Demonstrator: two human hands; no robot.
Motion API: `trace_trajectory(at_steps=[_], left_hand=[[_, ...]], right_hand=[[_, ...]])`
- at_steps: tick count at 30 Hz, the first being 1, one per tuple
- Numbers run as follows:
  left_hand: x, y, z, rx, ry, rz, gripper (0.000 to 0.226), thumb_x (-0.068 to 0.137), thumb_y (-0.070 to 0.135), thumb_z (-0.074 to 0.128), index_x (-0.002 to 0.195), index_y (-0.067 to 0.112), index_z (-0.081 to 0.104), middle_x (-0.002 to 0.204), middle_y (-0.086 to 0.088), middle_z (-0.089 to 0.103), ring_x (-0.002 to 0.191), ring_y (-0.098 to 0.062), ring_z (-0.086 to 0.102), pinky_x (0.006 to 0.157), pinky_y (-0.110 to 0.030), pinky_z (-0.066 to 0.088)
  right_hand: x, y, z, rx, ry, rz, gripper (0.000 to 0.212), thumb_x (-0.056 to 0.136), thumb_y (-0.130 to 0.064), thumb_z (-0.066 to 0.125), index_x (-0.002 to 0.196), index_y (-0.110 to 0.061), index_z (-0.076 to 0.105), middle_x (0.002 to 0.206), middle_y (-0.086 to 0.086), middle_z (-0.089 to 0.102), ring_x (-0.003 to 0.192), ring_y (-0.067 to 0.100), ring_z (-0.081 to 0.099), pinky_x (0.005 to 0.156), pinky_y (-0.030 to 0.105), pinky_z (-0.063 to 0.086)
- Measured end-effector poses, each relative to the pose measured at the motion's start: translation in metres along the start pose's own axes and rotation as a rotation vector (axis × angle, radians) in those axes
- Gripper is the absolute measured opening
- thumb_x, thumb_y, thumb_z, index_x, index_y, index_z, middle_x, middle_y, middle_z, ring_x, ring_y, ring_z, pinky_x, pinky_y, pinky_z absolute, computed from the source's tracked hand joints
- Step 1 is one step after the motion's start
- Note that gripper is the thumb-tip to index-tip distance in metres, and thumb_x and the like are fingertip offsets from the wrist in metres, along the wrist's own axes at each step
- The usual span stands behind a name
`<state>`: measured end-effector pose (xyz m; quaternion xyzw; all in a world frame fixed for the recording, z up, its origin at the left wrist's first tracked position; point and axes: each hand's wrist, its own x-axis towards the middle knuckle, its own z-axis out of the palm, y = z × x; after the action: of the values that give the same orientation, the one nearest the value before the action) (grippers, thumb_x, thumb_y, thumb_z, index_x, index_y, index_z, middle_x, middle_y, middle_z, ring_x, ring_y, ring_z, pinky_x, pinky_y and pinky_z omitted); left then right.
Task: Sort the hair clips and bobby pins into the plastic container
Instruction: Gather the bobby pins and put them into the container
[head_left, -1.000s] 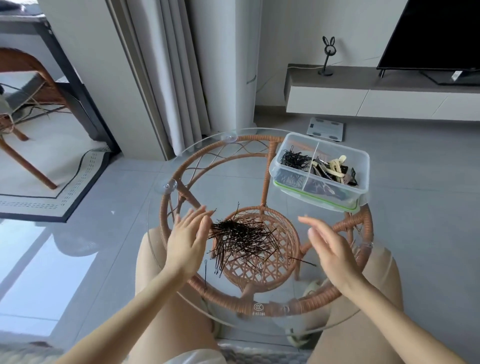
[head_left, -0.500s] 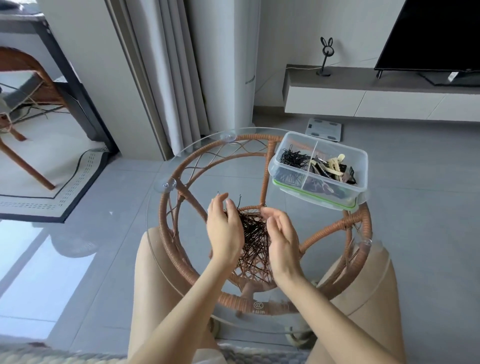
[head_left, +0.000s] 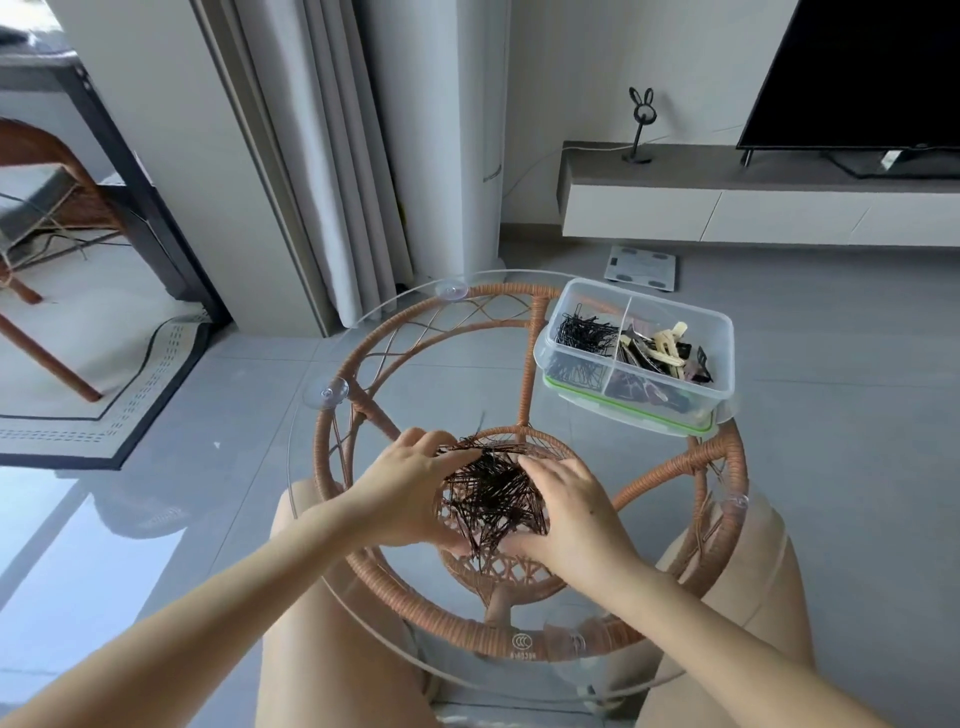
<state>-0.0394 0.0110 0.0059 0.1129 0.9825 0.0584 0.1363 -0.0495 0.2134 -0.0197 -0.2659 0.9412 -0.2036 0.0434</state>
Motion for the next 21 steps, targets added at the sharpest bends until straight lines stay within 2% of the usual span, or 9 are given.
trace_trajectory(at_steps=[3,6,9,14,18,21], left_hand=[[0.004,0.005,0.002,-0.084,0.087,0.035,0.087,0.067,0.052,0.073,0.141,0.032,0.033,0.131,0.001,0.047,0.119,-0.018,0.043,0.101,-0.032,0.041],[0.008,0.007,0.003,-0.113,0.107,0.039,0.065,0.076,0.037,0.072,0.134,0.026,0.045,0.121,-0.001,0.057,0.107,-0.02,0.056,0.093,-0.032,0.048],[0.01,0.006,0.0,-0.152,0.105,0.032,0.041,0.083,0.027,0.067,0.122,0.021,0.057,0.111,0.0,0.064,0.097,-0.017,0.062,0.086,-0.029,0.052],[0.01,0.001,-0.009,-0.127,0.07,0.029,0.027,0.086,0.029,0.062,0.109,0.016,0.065,0.1,-0.003,0.069,0.089,-0.019,0.063,0.081,-0.032,0.052],[0.008,-0.004,-0.02,-0.17,0.107,0.017,0.029,0.085,0.033,0.062,0.105,0.014,0.069,0.095,-0.003,0.072,0.086,-0.019,0.065,0.078,-0.032,0.052],[0.005,-0.009,-0.028,-0.248,0.138,-0.04,0.028,0.083,0.033,0.065,0.097,0.011,0.073,0.084,-0.004,0.073,0.073,-0.018,0.065,0.072,-0.035,0.053]], right_hand=[[0.006,-0.003,0.003,0.121,0.069,0.017,0.064,0.081,-0.027,0.067,0.137,-0.011,0.041,0.139,0.003,0.048,0.131,0.018,0.039,0.111,0.024,0.023],[0.009,0.0,0.002,0.15,0.134,0.006,0.045,0.083,-0.012,0.065,0.127,-0.008,0.055,0.126,0.007,0.06,0.12,0.02,0.052,0.105,0.024,0.034],[0.011,0.007,-0.004,0.159,0.115,-0.041,0.035,0.083,-0.009,0.064,0.118,-0.005,0.061,0.117,0.009,0.065,0.111,0.022,0.059,0.098,0.022,0.039],[0.012,0.015,-0.015,0.16,0.131,-0.102,0.02,0.08,-0.004,0.067,0.099,0.0,0.069,0.098,0.013,0.072,0.094,0.026,0.066,0.089,0.026,0.047],[0.012,0.017,-0.028,0.239,0.219,-0.058,0.013,0.08,-0.006,0.068,0.092,-0.003,0.072,0.089,0.008,0.073,0.083,0.017,0.066,0.08,0.004,0.041],[0.012,0.019,-0.037,0.318,0.272,-0.003,0.013,0.08,-0.009,0.069,0.092,-0.006,0.073,0.086,0.001,0.072,0.075,-0.001,0.061,0.073,-0.003,0.038]])
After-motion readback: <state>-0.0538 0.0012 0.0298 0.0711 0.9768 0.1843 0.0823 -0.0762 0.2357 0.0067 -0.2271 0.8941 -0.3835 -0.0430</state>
